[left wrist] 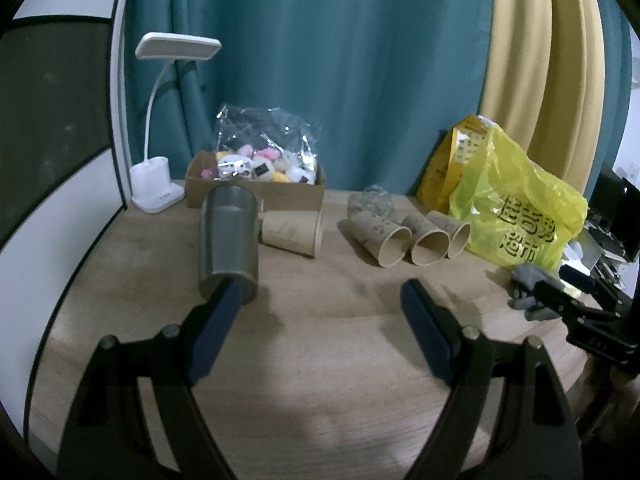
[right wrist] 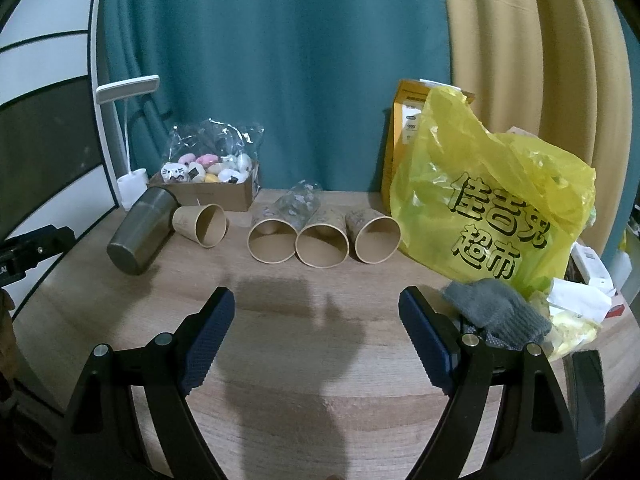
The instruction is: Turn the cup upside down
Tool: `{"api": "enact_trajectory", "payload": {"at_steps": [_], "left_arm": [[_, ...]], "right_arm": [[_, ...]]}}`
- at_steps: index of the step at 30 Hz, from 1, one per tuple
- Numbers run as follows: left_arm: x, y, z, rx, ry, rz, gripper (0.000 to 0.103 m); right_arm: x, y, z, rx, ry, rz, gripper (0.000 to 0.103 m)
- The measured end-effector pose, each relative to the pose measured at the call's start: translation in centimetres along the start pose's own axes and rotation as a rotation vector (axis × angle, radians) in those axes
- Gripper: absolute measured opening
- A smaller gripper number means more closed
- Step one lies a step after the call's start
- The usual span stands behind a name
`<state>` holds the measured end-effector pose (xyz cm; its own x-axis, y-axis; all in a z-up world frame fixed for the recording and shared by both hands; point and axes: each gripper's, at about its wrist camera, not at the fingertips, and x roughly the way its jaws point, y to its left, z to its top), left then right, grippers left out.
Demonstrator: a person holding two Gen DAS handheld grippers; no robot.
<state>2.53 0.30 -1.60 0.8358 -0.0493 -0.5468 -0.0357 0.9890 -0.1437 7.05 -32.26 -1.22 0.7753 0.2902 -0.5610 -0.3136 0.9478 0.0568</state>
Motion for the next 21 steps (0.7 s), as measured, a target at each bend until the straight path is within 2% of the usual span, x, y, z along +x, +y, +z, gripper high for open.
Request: {"api": "enact_trajectory", "payload": {"at_steps": [21], "left_arm": [[-0.11,-0.03,-0.27,0.011,-0.008,-0.003,0.084]], "right_arm": [[0.05,0.02,0.09,0.001,0.002,0.002,0.087]]}}
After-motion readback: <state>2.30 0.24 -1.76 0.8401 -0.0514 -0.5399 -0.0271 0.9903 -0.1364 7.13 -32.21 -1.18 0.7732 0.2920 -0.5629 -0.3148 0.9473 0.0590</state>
